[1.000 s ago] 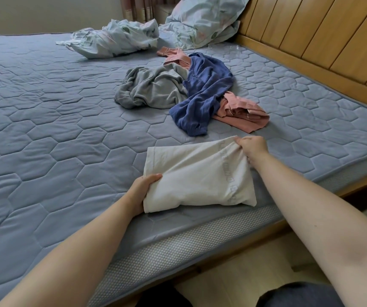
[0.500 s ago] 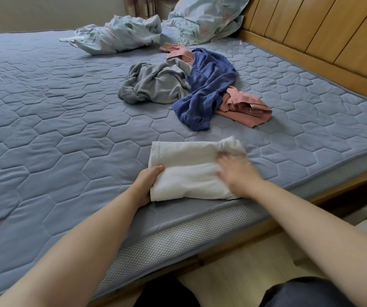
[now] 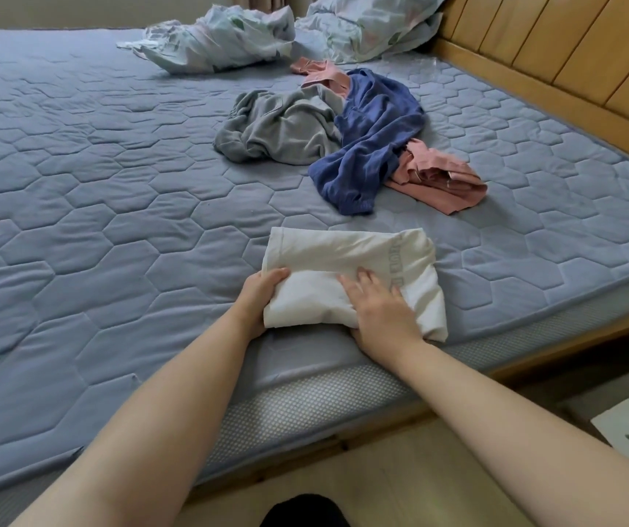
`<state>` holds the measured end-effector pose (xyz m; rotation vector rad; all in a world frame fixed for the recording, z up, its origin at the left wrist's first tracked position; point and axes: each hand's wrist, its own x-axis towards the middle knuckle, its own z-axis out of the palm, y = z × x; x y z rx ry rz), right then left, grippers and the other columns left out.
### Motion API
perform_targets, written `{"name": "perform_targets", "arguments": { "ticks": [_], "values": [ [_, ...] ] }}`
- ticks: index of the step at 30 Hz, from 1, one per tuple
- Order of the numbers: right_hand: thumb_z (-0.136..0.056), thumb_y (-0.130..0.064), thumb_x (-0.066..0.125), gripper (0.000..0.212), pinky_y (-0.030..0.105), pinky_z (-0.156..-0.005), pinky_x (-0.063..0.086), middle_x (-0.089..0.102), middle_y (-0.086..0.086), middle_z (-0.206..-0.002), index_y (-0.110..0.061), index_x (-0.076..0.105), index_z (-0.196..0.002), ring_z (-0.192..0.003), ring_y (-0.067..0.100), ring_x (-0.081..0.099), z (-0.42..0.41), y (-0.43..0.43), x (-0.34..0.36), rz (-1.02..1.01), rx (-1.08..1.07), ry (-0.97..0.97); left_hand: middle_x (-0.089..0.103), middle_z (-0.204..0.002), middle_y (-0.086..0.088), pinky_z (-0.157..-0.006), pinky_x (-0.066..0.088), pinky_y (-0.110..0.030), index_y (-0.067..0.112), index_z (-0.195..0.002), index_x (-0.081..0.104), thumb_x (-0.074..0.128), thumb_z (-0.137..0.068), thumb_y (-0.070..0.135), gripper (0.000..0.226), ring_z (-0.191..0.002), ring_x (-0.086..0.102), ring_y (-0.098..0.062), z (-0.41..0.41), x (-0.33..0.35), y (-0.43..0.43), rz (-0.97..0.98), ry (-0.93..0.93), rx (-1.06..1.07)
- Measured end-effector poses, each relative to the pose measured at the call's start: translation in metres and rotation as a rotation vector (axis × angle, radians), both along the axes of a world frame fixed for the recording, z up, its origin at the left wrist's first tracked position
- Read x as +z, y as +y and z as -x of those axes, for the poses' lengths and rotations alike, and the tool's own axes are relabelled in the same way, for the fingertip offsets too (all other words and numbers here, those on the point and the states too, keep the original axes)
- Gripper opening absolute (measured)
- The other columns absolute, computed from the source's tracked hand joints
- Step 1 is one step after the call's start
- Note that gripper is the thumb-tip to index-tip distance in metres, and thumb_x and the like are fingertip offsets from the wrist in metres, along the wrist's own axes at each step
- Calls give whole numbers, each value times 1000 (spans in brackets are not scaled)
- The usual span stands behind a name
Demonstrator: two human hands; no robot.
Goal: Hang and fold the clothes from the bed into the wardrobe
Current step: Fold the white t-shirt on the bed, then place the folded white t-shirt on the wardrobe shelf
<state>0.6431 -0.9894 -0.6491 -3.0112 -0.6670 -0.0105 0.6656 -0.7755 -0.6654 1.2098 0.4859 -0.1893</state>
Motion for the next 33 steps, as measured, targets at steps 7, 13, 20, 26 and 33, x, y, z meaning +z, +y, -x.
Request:
{"name": "perform_targets", "arguments": {
  "ticks": [7,13,20,26,33],
  "values": [
    [-91,-4,42,58,38,-98,42,45,11,-141,-18,34,-146,-129,28,43,-11,0,32,-57,38,113,65,-99,-13,-70,52,-32,1,-122,55,53,-92,16,33,-79,62,-24,7,29,-14,-12,200,45],
    [-81,-6,53,37,32,-73,41,63,7,-112,-23,60,-112,-102,33,58,-50,-28,164,-113,-67,307,59,-71,-6,-51,49,-21,2,-107,59,53,-95,9,16,-59,57,-21,-5,156,-37,-135,285,-236],
    [-71,3,46,19,42,-66,51,65,16,-86,-9,61,-76,-84,34,63,-66,-112,354,-92,-68,685,56,-113,-17,-85,39,-36,6,-119,54,41,-100,27,31,-101,53,-29,-44,352,-97,-764,280,-646],
    [-75,-6,62,19,29,-60,41,62,7,-88,-9,61,-94,-81,23,60,-64,-182,519,1,-101,768,57,-119,8,-92,40,-27,31,-129,50,68,-75,61,64,-103,51,-12,-54,530,-206,-1222,-305,-1405],
    [-79,-15,69,19,23,-71,53,66,-12,-92,-26,66,-94,-82,3,63,-44,-270,659,-67,-208,803,55,-94,13,-68,39,-23,31,-116,51,78,-69,33,54,-92,54,-15,-63,638,-307,-1414,-659,-1561]
  ]
}}
